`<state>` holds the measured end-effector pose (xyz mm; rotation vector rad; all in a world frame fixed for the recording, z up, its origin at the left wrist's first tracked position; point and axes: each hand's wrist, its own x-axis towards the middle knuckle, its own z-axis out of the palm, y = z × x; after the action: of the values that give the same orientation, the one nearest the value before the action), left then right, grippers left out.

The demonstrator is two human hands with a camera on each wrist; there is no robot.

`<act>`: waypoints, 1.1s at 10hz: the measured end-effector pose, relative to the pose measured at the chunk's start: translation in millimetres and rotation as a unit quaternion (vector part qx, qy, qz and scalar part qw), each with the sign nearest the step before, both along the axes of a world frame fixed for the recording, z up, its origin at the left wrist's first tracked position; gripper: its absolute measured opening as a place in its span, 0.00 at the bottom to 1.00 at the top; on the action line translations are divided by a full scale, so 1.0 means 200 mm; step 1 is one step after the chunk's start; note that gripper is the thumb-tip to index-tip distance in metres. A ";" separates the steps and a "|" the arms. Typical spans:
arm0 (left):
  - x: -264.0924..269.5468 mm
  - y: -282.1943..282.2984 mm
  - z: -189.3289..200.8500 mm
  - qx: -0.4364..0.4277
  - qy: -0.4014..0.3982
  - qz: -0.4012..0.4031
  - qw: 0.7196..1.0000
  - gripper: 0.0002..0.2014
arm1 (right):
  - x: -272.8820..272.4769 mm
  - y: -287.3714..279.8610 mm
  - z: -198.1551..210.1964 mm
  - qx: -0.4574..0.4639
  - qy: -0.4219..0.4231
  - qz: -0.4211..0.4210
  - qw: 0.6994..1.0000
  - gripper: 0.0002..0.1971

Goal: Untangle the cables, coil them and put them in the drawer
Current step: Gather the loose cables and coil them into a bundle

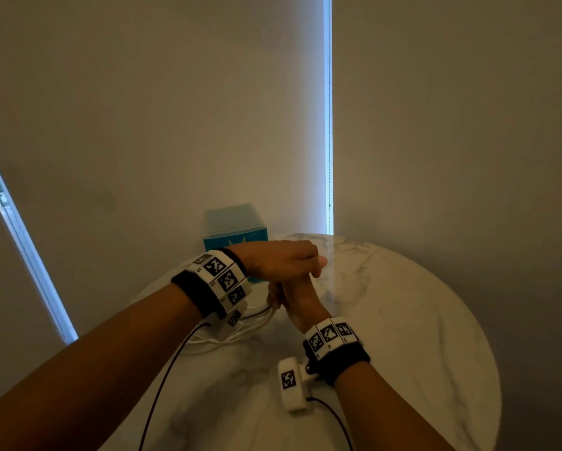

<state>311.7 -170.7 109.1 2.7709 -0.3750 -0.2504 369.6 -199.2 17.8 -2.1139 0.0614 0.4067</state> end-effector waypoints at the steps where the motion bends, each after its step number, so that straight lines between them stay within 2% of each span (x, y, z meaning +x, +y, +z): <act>1: 0.03 0.01 -0.02 0.053 -0.062 -0.015 0.997 0.12 | 0.03 -0.04 -0.01 0.113 0.005 -0.059 0.992 0.11; 2: 0.04 0.03 -0.05 0.035 -0.070 -0.010 0.997 0.11 | -0.04 -0.02 -0.03 0.354 0.152 -0.064 0.921 0.13; 3: 0.05 0.00 -0.08 0.103 -0.060 -0.028 0.992 0.09 | -0.03 -0.17 -0.17 0.561 0.013 0.028 0.827 0.21; 4: 0.04 0.01 -0.03 0.024 -0.057 -0.040 0.997 0.19 | -0.02 -0.16 -0.15 0.528 -0.039 0.035 0.848 0.22; 5: 0.06 0.12 -0.03 -0.193 -0.103 0.009 0.976 0.25 | -0.01 -0.18 -0.13 0.528 -0.051 0.043 0.847 0.19; 6: 0.06 0.20 -0.15 -0.278 -0.070 0.080 0.955 0.37 | 0.00 -0.22 -0.13 0.583 -0.013 0.035 0.811 0.23; 7: 0.06 0.24 -0.32 -0.139 0.070 0.017 0.988 0.33 | 0.02 -0.22 -0.13 0.622 0.002 0.027 0.783 0.31; 8: 0.06 0.29 -0.44 -0.025 0.097 0.019 0.995 0.25 | 0.04 -0.25 -0.13 0.643 0.035 0.035 0.765 0.32; 9: 0.04 0.29 -0.46 -0.058 0.068 0.081 0.993 0.24 | 0.07 -0.29 -0.15 0.673 0.075 0.045 0.734 0.32; 10: 0.03 0.27 -0.45 -0.092 0.046 0.129 0.986 0.33 | 0.09 -0.30 -0.15 0.686 0.094 0.024 0.721 0.29; 11: 0.02 0.29 -0.47 -0.053 0.010 0.145 0.988 0.36 | 0.12 -0.31 -0.17 0.703 0.114 -0.008 0.702 0.28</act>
<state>314.7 -112.8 16.0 2.6711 0.0217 -0.1793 392.9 -261.5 -15.4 -0.5179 -0.0781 0.4667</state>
